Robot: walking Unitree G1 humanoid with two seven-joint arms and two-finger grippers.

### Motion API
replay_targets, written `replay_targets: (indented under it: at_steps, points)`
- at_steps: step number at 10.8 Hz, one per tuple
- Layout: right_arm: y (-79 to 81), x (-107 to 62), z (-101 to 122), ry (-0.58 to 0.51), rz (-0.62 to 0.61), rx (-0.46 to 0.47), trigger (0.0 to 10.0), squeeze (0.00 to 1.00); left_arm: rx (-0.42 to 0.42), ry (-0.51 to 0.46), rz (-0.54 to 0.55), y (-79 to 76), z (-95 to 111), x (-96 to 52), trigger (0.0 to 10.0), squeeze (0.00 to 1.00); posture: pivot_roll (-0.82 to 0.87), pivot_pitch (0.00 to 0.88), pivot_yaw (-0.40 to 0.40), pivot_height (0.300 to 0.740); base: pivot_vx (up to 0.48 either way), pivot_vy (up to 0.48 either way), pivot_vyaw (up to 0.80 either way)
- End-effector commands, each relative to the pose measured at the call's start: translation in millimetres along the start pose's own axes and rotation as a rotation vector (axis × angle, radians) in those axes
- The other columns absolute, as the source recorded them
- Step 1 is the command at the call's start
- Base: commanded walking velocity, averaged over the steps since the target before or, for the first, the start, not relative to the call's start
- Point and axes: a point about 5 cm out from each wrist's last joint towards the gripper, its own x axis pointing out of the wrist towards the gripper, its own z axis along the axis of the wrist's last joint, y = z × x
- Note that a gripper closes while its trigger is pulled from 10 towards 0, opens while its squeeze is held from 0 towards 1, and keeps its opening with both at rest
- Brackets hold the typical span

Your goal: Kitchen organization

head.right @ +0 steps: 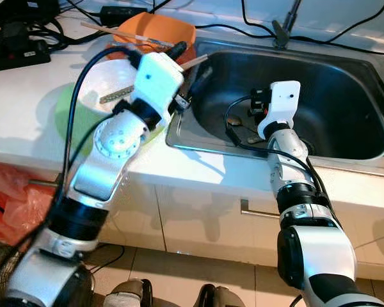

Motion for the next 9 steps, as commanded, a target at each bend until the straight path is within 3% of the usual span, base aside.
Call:
replay_targets:
  at_steps: [1, 2, 5, 9]
  points:
    - [2.3, 2.0, 1.7, 0.006, 0.007, 0.006, 10.0, 0.0, 0.067, 0.02, -0.024, -1.7, 4.6, 6.6, 10.0, 1.0, 0.21, 0.142, -0.071, 0.74, 0.0, 0.0, 0.0]
    - [2.7, 2.1, 1.4, 0.007, 0.008, 0.007, 10.0, 0.0, 0.125, 0.059, -0.043, -2.1, 1.6, 9.9, 10.0, 0.0, 0.21, 0.141, -0.07, 0.74, 0.0, 0.0, 0.0]
    - [3.5, 1.9, 0.3, 0.012, 0.011, 0.009, 10.0, 0.0, 0.148, 0.121, -0.072, -2.3, -3.3, 21.3, 10.0, 0.0, 0.21, 0.138, -0.066, 0.74, 0.0, 0.0, 0.0]
    - [9.6, 2.0, -1.3, 0.012, 0.027, 0.012, 10.0, 0.0, 0.222, 0.189, -0.08, -2.0, 8.5, 52.2, 10.0, 0.0, 0.21, 0.126, -0.056, 0.74, 0.0, 0.0, 0.0]
